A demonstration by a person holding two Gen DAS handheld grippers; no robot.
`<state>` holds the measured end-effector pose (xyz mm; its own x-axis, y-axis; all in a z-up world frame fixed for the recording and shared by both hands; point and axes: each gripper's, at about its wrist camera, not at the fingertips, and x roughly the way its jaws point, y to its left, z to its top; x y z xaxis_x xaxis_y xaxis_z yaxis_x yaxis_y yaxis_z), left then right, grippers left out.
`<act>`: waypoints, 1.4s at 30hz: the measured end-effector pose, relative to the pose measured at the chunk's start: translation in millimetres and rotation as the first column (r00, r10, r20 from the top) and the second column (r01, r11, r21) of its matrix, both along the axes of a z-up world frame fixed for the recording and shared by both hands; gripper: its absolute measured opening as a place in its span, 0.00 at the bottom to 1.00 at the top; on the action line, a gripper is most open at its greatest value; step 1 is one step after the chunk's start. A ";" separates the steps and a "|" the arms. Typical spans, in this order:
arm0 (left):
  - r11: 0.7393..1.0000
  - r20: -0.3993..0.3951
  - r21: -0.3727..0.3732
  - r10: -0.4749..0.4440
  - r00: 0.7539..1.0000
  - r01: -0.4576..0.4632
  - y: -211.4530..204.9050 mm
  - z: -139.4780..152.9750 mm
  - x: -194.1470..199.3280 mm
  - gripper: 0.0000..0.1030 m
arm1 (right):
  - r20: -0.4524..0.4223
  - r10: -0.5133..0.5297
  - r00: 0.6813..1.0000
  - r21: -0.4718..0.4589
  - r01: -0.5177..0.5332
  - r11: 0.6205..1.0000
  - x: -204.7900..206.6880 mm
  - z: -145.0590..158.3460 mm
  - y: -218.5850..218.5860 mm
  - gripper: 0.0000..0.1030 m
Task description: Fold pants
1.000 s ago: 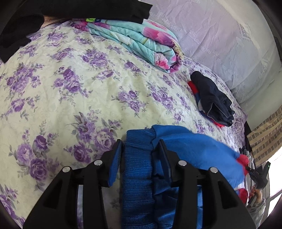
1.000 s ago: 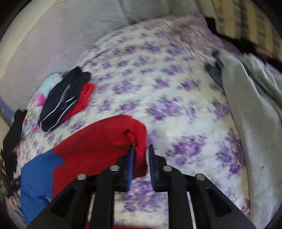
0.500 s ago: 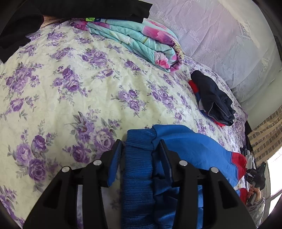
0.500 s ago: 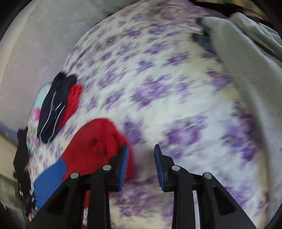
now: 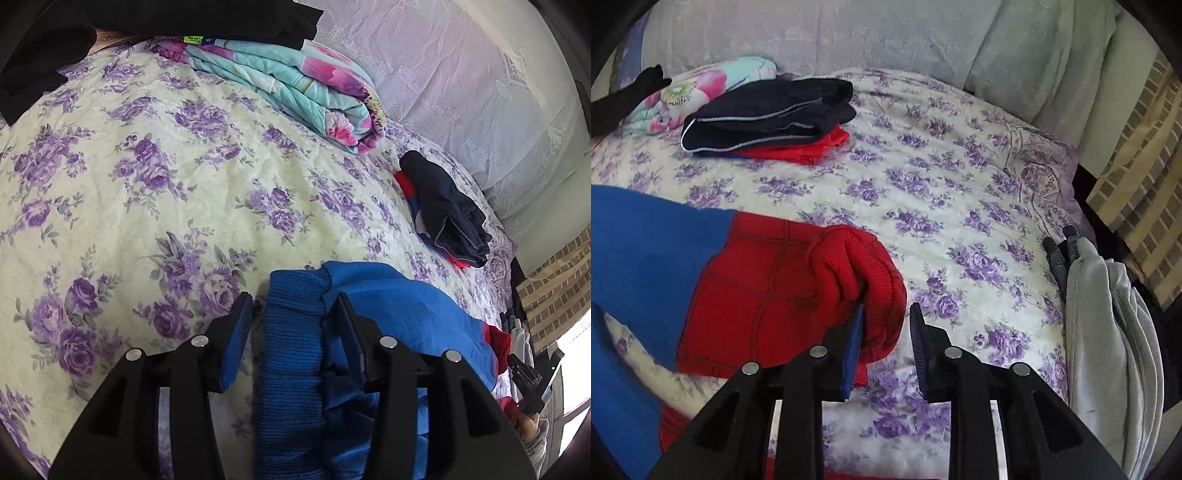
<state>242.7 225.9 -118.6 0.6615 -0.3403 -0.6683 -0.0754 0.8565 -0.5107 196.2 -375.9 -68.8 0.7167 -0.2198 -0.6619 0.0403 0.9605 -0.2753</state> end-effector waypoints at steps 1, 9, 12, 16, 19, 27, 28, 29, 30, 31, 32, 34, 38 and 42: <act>1.000 0.000 -0.002 0.000 1.000 0.000 0.4 -0.1 -0.1 0.45 | 0.014 -0.007 1.000 0.027 0.006 1.000 -2.1 4.2 -5.1 0.24; 1.000 -0.001 -0.020 -0.001 1.000 0.001 1.8 -0.8 0.6 0.46 | -0.008 0.042 0.999 0.306 -0.038 0.951 18.5 8.1 -21.1 0.24; 1.000 -0.001 -0.021 -0.001 1.000 0.001 1.8 -0.6 0.1 0.46 | -0.004 0.068 0.998 0.495 -0.057 0.867 15.6 4.7 -39.6 0.23; 1.000 -0.007 -0.022 -0.002 1.000 0.002 1.9 -1.3 0.7 0.46 | 0.022 -0.089 0.996 0.662 0.053 0.747 1.4 13.9 -97.5 0.23; 1.000 -0.011 -0.024 -0.003 1.000 0.002 1.6 -2.1 1.4 0.47 | -0.114 -0.246 0.963 0.720 0.250 0.647 13.8 -8.1 -145.1 0.19; 1.000 -0.011 -0.025 -0.003 1.000 0.003 2.1 -1.9 1.6 0.47 | -0.115 -0.100 0.988 0.756 0.153 0.636 37.8 -17.3 -108.2 0.16; 1.000 -0.010 -0.025 -0.003 1.000 0.003 2.2 -1.8 1.4 0.47 | -0.110 -0.083 0.990 0.767 0.138 0.626 38.7 -17.0 -104.3 0.16; 1.000 -0.010 -0.025 -0.003 1.000 0.003 2.2 -1.7 1.2 0.47 | -0.106 -0.071 0.992 0.777 0.127 0.616 39.6 -16.6 -102.4 0.16; 1.000 -0.010 -0.026 -0.003 1.000 0.003 2.1 -1.7 1.6 0.47 | -0.102 -0.062 0.993 0.783 0.119 0.611 40.7 -16.2 -99.8 0.16; 1.000 -0.009 -0.028 -0.004 1.000 0.004 1.9 -1.7 2.5 0.47 | -0.103 -0.058 0.993 0.778 0.117 0.617 41.7 -13.2 -99.1 0.16; 1.000 -0.009 -0.028 -0.004 1.000 0.004 2.0 -1.7 2.4 0.47 | -0.101 -0.060 0.993 0.759 0.116 0.640 42.9 -11.5 -96.5 0.16; 1.000 -0.009 -0.029 -0.004 1.000 0.004 2.0 -1.7 2.2 0.47 | -0.078 -0.073 0.994 0.705 0.107 0.701 39.2 -4.4 -93.0 0.16; 0.999 -0.008 -0.033 -0.006 1.000 0.005 1.6 -1.5 2.7 0.47 | -0.044 -0.044 0.998 0.480 0.060 0.875 28.3 3.6 -62.1 0.16; 1.000 -0.004 0.013 0.015 1.000 -0.015 -1.9 9.9 -4.0 0.49 | 0.006 0.011 1.000 0.283 -0.012 0.959 13.2 3.9 -31.1 0.17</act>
